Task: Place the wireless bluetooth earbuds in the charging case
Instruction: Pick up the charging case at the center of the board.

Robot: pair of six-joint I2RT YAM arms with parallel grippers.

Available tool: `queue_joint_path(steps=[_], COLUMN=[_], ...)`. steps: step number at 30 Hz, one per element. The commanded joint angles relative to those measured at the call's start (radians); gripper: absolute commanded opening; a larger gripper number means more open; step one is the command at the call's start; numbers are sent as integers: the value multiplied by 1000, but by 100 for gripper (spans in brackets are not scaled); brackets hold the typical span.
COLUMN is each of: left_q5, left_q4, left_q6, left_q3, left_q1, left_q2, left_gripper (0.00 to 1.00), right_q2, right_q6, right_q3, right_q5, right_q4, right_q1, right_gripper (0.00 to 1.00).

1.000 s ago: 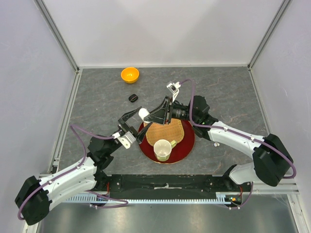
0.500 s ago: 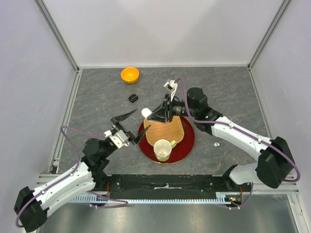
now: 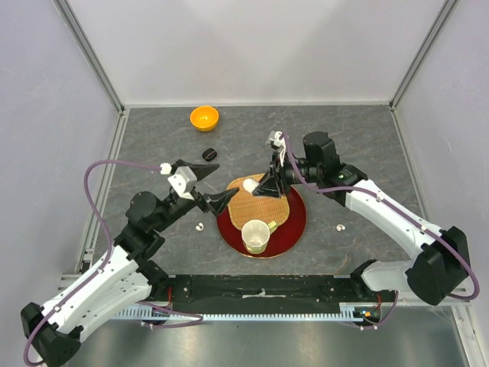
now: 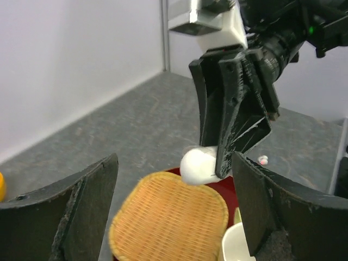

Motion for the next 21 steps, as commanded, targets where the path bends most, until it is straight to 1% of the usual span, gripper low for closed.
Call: queue_joint_path(steps=[1,2,3,5,6,8,9,12,13,15,16,21], left_q5=[327,379,471,562,653,714,757,798,800,824,834,863], left_q4=[-3,38,58,115,134,176,228,340,353,356,355,378], left_q6=[-220,-249,-296,-340,-373,-406,-426,-458,-463,-467,-470,-501], left_q3=[38,38,41,46,46,37,31,3,-1,3,11,18], left_q1=[124,146,167,221,233,252,252,252,252,252,252,252], left_q2=[63,86,97,137,149,163,168,168,172,192,203,276], left_gripper=[90,91,91,91,91,91,91,89,88,81,76,72], right_q2=[-83,-89,-94,-105,-106,-111,-109,-100,-99,-93,-93,-93], right_q6=[-145,-150,-159,-164,-168,-170,-170,-170,-165,-165,-161,-155], right_q3=[40,38,36,35,32,30,32,33,36,41,44,50], right_q5=[-24,-24,-26,-26,-35,-47,-55,-83,-92,-96,-101,-130], right_q4=[-111,-116,-128,-134,-139,-140,-145,-143,-142,-142,-142,-133], right_q1=[2,2,2,2,2,0,0,2,2,2,2,2], right_gripper=[0,0,0,0,0,0,0,0,0,0,0,0])
